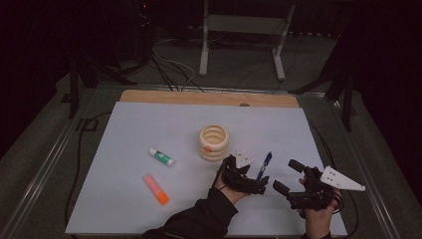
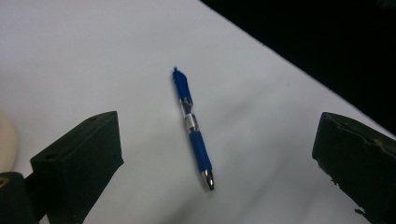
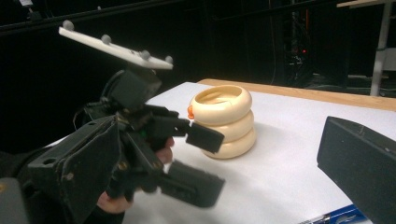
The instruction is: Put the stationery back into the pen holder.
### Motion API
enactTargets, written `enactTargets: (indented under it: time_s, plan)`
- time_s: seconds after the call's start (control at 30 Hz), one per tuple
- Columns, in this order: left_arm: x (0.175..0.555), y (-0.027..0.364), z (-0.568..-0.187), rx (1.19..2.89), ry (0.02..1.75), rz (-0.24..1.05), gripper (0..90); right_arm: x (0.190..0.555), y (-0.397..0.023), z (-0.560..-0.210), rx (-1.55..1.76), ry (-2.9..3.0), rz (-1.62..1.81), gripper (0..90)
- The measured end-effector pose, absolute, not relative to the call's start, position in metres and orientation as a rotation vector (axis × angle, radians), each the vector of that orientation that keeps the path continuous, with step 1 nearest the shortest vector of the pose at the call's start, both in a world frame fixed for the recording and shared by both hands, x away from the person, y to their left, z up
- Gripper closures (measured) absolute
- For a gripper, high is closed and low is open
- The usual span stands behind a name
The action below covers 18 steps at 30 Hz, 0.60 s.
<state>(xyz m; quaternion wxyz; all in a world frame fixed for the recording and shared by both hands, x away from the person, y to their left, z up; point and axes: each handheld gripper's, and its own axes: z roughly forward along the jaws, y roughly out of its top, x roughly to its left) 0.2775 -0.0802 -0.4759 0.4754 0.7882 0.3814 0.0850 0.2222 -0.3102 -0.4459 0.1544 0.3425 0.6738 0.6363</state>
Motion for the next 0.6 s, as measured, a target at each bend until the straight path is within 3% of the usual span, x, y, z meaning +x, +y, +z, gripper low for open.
enactTargets:
  time_s: [0.4,0.47,0.6]
  plan:
    - [0.280,-0.097,-0.496,2.003,0.961,0.205,8.3,0.222,-0.311,-0.446,0.983,1.929,1.830,0.0]
    - [0.282,-0.101,-0.499,2.022,0.966,0.206,15.5,0.222,-0.311,-0.446,0.980,1.929,1.829,0.0]
    - [0.285,-0.105,-0.502,2.038,0.979,0.196,21.5,0.222,-0.311,-0.446,0.984,1.927,1.832,0.0]
